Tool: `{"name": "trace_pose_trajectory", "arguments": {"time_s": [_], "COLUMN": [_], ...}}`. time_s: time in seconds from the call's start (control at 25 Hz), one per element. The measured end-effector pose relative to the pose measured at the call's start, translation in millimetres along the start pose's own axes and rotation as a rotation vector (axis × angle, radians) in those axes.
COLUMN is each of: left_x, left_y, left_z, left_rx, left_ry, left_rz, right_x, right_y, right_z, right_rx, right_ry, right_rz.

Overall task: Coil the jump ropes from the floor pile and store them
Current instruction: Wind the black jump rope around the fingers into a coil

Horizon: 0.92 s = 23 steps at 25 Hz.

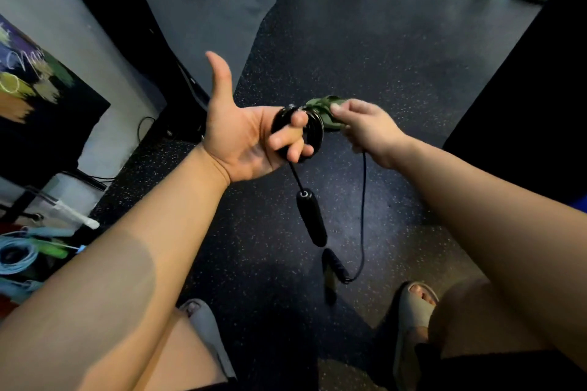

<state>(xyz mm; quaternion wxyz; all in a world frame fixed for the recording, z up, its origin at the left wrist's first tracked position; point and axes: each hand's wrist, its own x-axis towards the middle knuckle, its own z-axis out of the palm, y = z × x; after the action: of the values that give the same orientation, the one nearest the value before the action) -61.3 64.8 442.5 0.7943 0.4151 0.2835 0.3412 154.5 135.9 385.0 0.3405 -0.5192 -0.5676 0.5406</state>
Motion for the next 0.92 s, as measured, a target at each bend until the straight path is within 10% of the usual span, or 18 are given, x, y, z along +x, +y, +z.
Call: {"name": "trace_pose_trajectory", "arguments": {"time_s": [0.2,0.52,0.8,0.92], "left_x": [2.0,5.9,22.5,24.2], "left_y": [-2.0,-0.9,-21.0,-27.5], "left_z": [-6.5,-17.2,-18.6,-18.1], "left_rx": [-0.299,-0.513,0.073,0.256], "left_ry": [0.208,0.428,0.678,0.543], "left_rz": [0.233,0.497,0.216,0.009], "right_x": [-8.7,-23.3,-35.0,-32.1], "right_y": [10.3,4.3,-18.1,-22.0], "right_z": [15.8,31.3,45.5,38.2], "right_rx": [-0.57,-0.665,-0.928,-0.907], "right_ry": [-0.147,-0.373,-0.459,-0.372], "right_rz": [-0.164,-0.199,-0.522,-0.657]}}
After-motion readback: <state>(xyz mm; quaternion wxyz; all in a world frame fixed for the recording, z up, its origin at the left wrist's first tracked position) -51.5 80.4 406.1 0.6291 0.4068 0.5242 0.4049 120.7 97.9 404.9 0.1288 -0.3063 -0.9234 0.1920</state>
